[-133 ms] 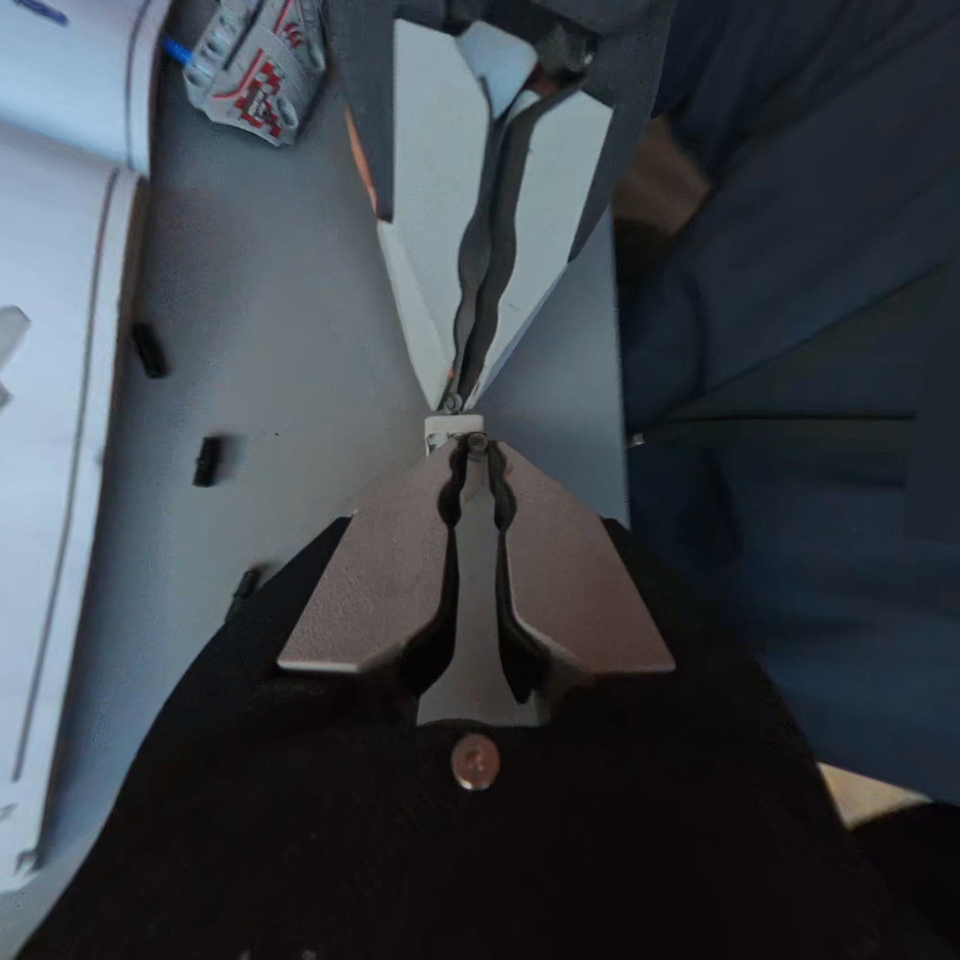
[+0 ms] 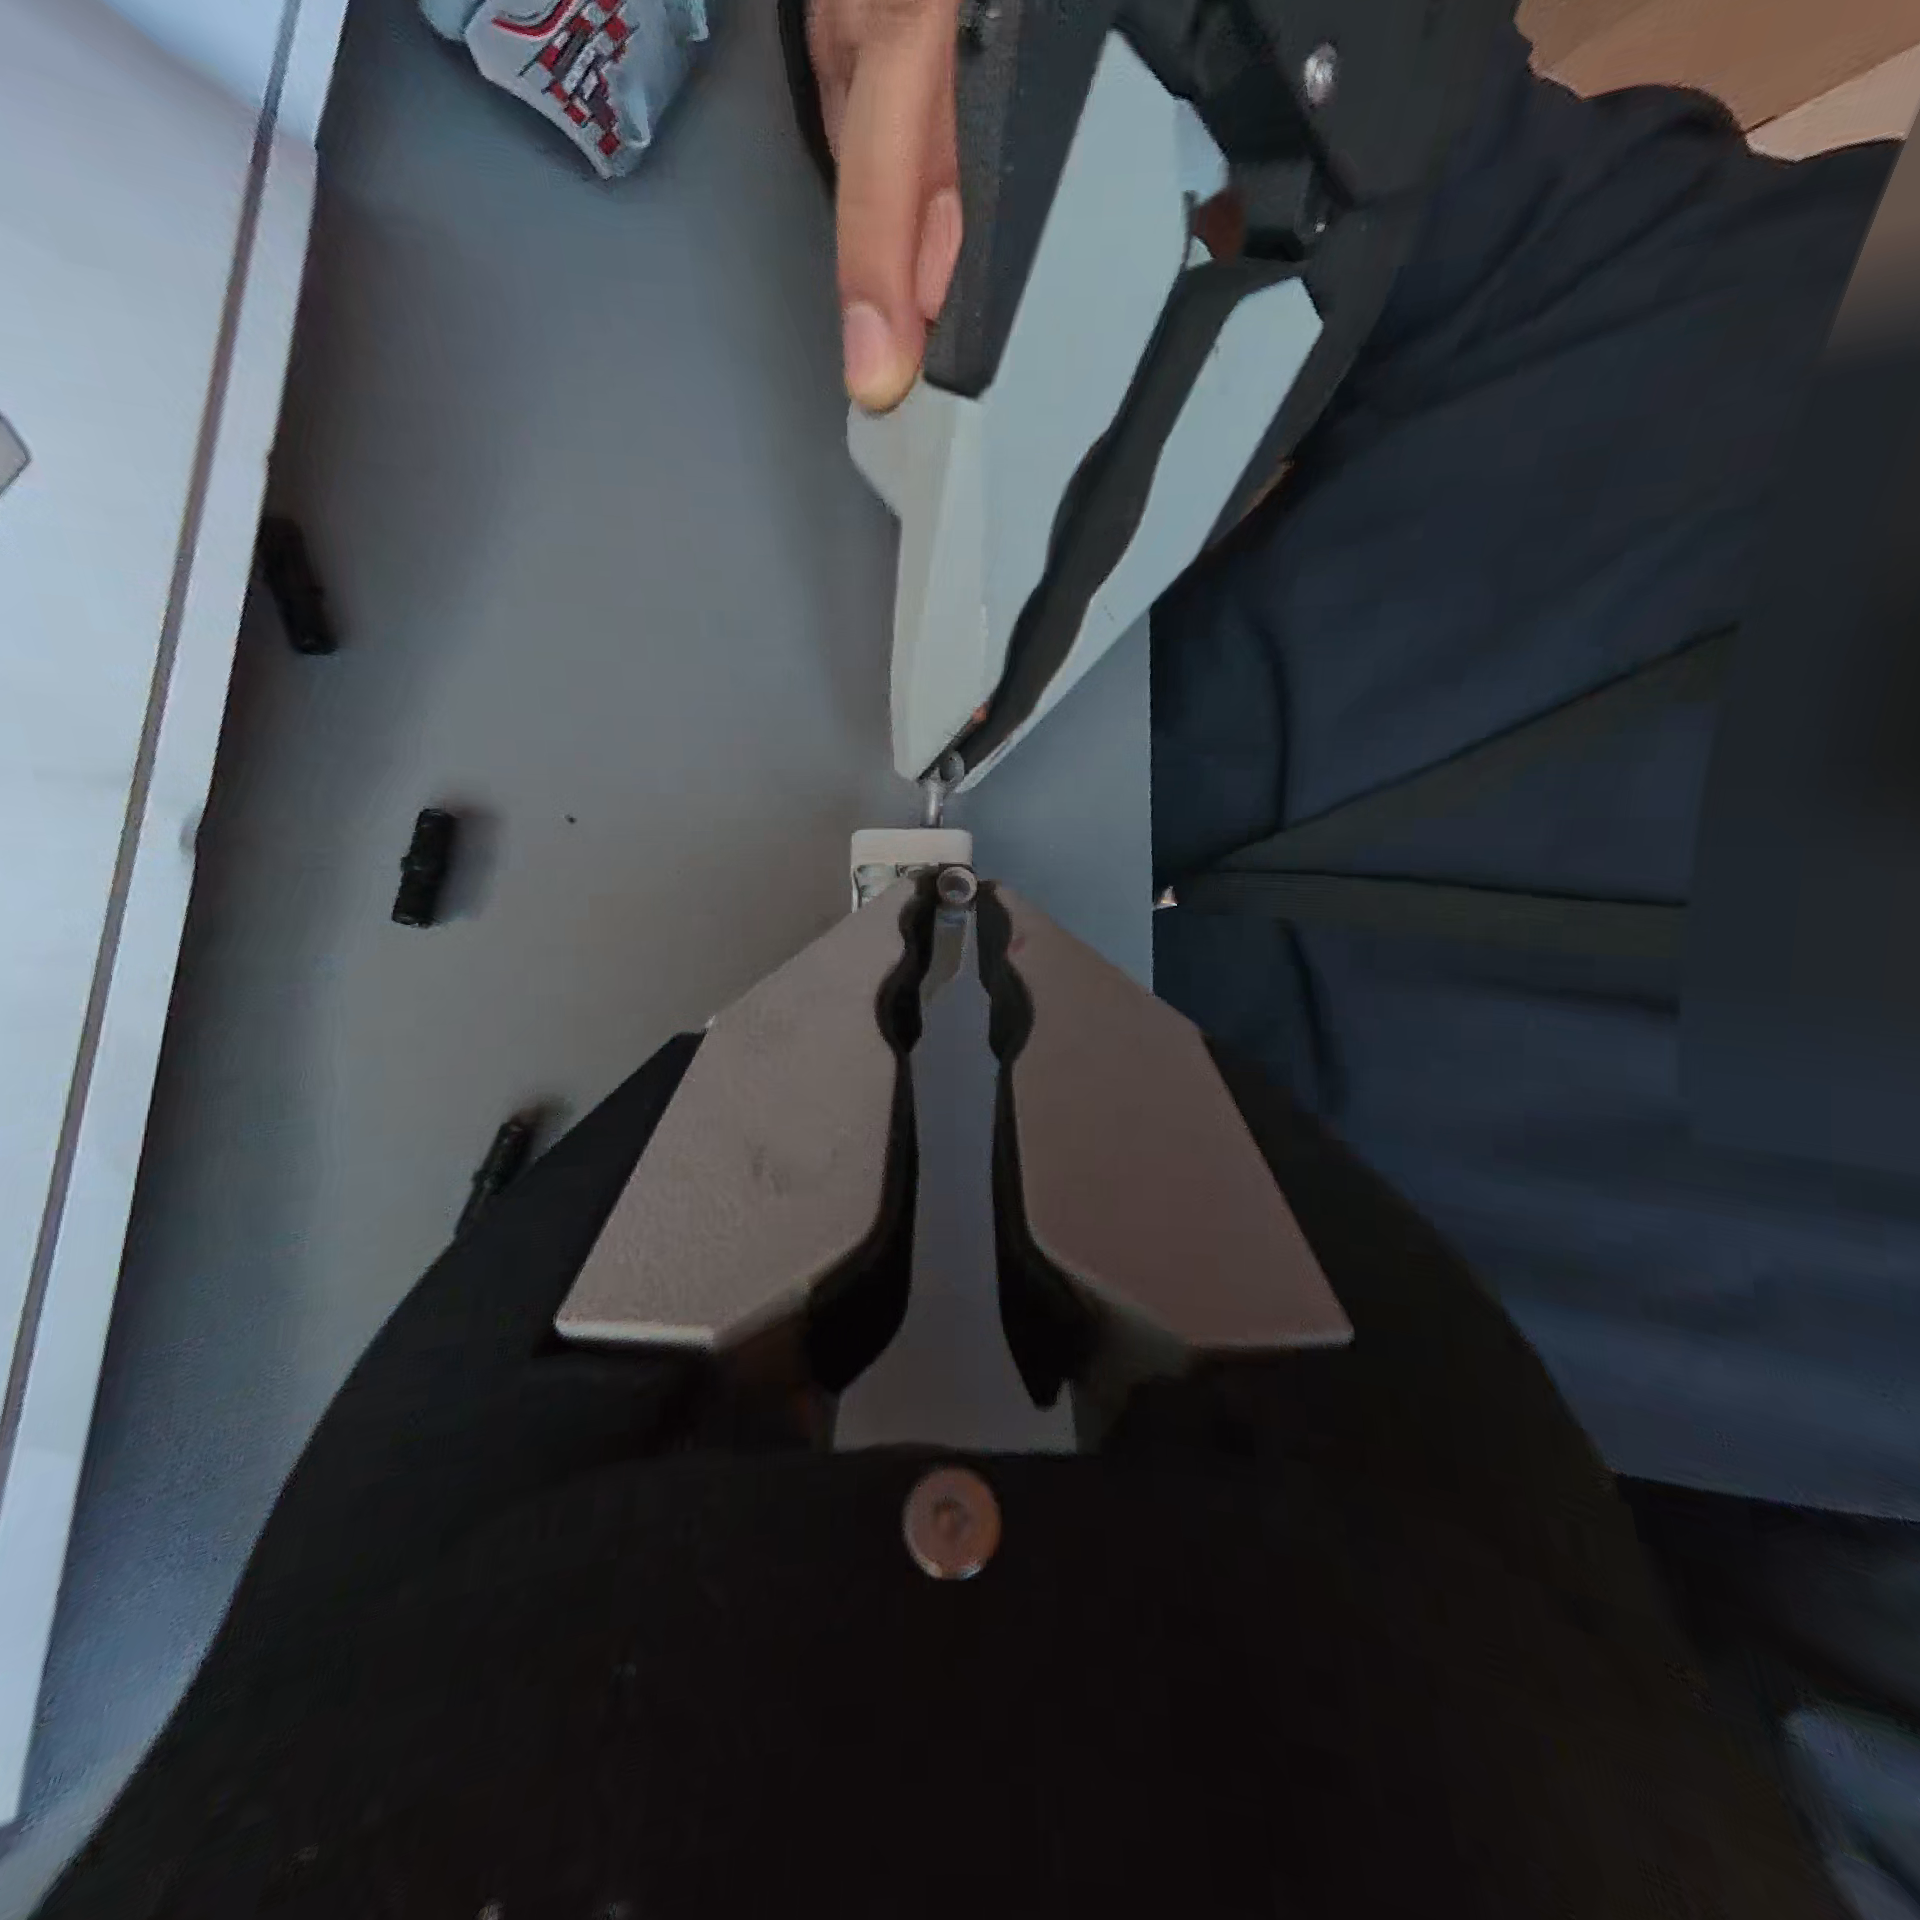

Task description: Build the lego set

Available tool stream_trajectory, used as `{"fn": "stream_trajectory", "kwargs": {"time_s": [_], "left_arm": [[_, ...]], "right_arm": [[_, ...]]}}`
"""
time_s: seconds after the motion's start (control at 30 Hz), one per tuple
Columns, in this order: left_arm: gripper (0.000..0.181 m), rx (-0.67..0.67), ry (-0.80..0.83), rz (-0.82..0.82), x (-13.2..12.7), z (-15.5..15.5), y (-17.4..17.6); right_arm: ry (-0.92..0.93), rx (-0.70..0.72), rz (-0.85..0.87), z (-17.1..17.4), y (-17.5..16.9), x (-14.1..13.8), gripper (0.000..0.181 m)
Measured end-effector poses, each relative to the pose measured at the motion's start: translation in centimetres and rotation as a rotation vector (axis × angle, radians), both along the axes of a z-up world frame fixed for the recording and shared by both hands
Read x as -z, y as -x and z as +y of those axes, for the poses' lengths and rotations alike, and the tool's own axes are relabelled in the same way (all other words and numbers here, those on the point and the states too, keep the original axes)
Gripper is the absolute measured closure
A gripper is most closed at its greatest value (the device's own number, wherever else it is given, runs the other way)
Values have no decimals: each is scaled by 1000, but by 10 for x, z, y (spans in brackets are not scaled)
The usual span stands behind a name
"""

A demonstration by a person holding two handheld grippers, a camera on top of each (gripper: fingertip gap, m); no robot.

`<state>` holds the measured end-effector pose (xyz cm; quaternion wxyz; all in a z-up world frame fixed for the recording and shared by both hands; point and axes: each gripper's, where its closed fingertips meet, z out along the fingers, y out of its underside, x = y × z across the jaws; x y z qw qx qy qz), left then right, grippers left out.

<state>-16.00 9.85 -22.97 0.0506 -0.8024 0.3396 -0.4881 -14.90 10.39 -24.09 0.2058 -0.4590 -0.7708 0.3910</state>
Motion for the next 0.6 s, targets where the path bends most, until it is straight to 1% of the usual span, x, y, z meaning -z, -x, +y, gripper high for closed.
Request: {"fn": "stream_trajectory", "kwargs": {"time_s": [0.07,0.13,0.27,0.33,0.37,0.4,0.43,0.53,0.6], "left_arm": [[176,-15,25,26,7,4,-1],[167,-28,-2,38,8,6,-5],[156,-28,-66,103,15,7,-2],[156,-33,-87,133,17,8,2],[149,-42,-111,143,15,8,2],[142,-53,-159,158,13,8,2],[140,-64,-227,182,11,8,2],[136,-138,-459,324,10,12,8],[135,-200,-582,373,9,16,8]], "right_arm": [[-16,1,-17,0,-1,4,178],[-28,14,-25,1,0,6,178],[-12,38,-38,2,3,9,178],[-3,34,-57,0,2,13,178],[-10,32,-63,0,1,14,178],[-21,30,-61,1,1,14,178],[-32,32,-55,2,0,13,178],[-37,60,-34,11,-1,7,178],[-22,78,-28,17,-1,4,178]]}}
